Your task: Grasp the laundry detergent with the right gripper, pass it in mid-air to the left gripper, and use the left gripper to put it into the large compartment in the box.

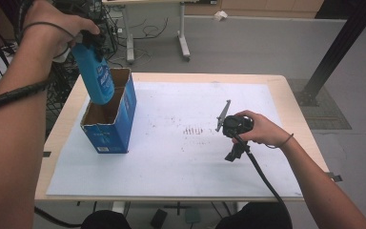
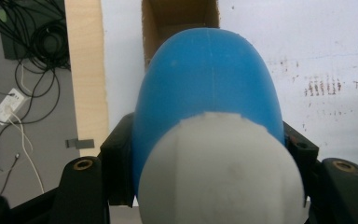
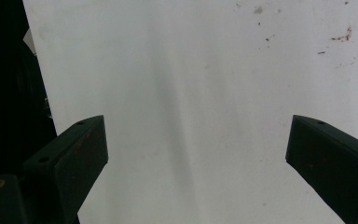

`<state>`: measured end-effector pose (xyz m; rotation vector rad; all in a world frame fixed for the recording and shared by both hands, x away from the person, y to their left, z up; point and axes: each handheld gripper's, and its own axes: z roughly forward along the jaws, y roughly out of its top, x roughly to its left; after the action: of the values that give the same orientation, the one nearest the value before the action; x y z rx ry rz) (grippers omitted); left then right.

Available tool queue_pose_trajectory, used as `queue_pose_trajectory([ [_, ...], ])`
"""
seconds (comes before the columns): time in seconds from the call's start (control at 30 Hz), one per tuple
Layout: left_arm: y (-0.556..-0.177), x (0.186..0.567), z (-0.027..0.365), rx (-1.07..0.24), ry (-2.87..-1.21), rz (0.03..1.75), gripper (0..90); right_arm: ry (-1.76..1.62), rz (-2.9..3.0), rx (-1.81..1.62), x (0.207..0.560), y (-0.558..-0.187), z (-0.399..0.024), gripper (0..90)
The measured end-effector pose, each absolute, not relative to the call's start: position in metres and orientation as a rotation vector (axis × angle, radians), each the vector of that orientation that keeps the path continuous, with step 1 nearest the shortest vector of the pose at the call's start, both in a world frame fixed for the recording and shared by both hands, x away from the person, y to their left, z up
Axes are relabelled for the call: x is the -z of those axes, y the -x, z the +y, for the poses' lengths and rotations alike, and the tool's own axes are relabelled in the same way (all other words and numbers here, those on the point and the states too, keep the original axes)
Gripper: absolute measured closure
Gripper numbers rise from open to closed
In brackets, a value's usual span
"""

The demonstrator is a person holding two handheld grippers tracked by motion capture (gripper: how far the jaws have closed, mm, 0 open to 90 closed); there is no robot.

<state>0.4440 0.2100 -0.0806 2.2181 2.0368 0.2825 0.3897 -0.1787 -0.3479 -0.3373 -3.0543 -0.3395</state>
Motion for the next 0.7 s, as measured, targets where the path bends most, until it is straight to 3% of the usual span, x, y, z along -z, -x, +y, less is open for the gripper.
queue_pose_trajectory([
  [0.7,-0.453,0.145,0.220,-0.254,-2.234,2.050,37.8,0.340,-3.044,0.358,0.352,-0.391,-0.176,5.4],
])
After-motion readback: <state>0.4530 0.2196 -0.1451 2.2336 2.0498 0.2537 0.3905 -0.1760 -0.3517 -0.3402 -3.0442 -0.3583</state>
